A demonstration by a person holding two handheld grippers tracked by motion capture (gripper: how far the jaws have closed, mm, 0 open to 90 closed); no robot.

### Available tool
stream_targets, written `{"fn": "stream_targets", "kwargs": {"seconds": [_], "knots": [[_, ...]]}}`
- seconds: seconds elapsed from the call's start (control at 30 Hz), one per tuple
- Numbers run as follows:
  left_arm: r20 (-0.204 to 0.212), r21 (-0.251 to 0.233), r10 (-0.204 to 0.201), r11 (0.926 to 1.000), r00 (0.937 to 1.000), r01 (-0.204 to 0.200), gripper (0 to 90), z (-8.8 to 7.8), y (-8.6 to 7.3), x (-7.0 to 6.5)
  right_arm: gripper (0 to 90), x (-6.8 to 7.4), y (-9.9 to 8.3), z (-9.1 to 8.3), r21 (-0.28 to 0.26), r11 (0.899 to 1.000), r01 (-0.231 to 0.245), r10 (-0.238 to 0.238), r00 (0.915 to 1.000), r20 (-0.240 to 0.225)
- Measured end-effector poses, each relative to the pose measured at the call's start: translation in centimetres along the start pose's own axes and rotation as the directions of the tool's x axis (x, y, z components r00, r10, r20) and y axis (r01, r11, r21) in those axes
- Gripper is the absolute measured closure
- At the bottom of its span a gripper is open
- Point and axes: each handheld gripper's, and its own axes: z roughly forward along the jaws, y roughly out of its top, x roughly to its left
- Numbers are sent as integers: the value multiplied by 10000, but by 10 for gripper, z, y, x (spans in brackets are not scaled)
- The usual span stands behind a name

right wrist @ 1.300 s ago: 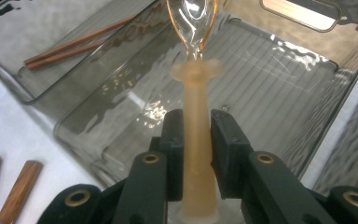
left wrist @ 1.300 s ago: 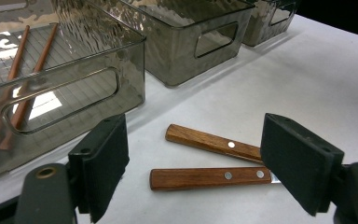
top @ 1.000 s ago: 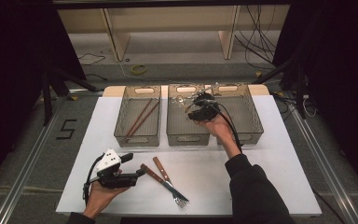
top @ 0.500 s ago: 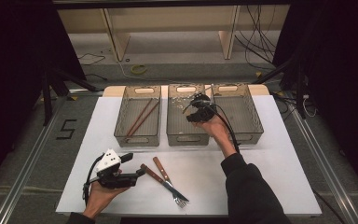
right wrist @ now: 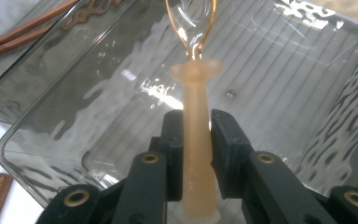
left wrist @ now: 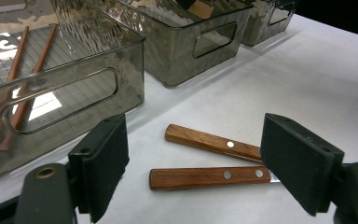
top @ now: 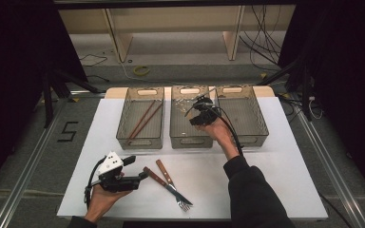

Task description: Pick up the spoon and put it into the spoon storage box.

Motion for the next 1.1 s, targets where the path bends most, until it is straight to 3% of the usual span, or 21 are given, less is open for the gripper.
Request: {"fn": "stream_targets", "kwargs": {"seconds": [0.13,0.27,0.4,0.57,0.87,1.1], "knots": [[-4,1,-2,10000,10000,2,225,0,0,0,743,-1,0,2,125,9999,-84,86,9999,-135],[-8,3,-11,10000,10000,11,225,0,0,0,572,-1,0,0,37,9994,-338,339,9988,-359],[2,10,-7,10000,10000,7,225,0,0,0,509,-5,0,-8,-224,9987,-467,455,9976,-519],[16,79,45,10000,10000,-45,223,1,0,0,444,-3,-3,-26,-697,9971,-302,242,9960,-857],[109,226,46,9997,9999,-49,221,4,-1,-2,389,11,-24,-61,-1544,9866,523,-752,9864,-1462],[113,313,68,9995,9999,-72,220,4,-1,-1,364,14,-43,-78,-1998,9783,539,-850,9850,-1505]]}}
